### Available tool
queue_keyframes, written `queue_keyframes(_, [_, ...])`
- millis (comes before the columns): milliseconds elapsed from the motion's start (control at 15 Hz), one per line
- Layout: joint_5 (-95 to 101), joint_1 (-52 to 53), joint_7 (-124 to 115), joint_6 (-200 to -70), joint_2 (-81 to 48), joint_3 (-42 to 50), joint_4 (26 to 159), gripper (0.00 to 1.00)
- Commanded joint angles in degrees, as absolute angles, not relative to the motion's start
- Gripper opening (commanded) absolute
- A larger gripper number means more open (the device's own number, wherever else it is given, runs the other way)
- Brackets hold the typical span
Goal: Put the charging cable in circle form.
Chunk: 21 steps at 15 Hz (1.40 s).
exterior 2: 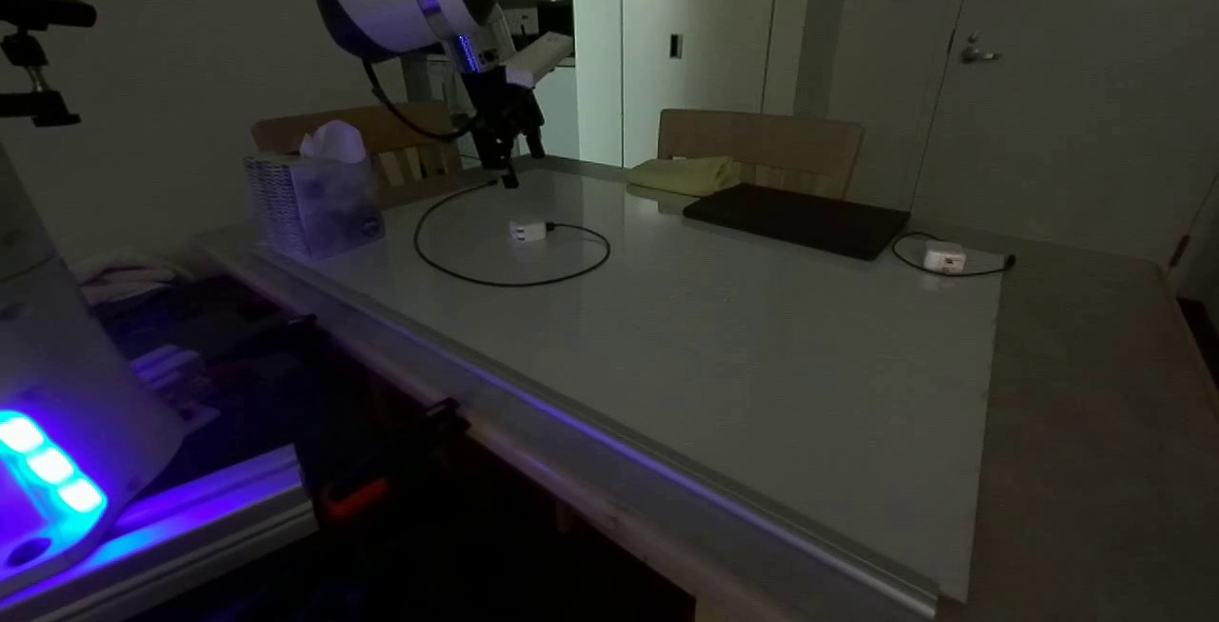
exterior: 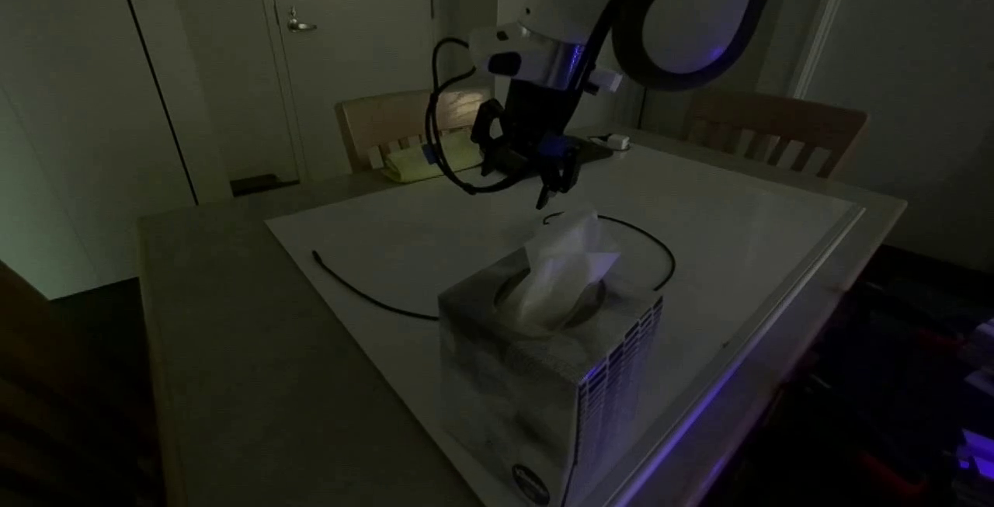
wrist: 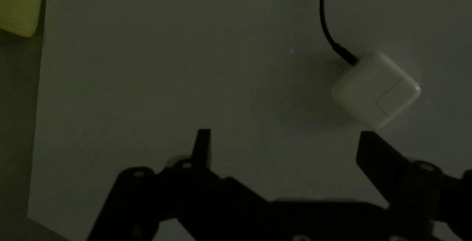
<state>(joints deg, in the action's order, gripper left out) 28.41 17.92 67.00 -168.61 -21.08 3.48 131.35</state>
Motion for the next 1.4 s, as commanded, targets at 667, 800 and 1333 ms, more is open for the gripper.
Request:
queue_keyframes(667, [21.47, 13.61, 50.6, -156.36, -31.07, -4.97, 111.78, 1.0])
queue_keyframes(800, [23.67, 12.06, 51.17, -157.58, -28.67, -6.05, 115.12, 1.0])
queue_keyframes(1333, [20.38, 15.57, 34.76, -146.06, -35.07, -6.34, 104.46, 1.0])
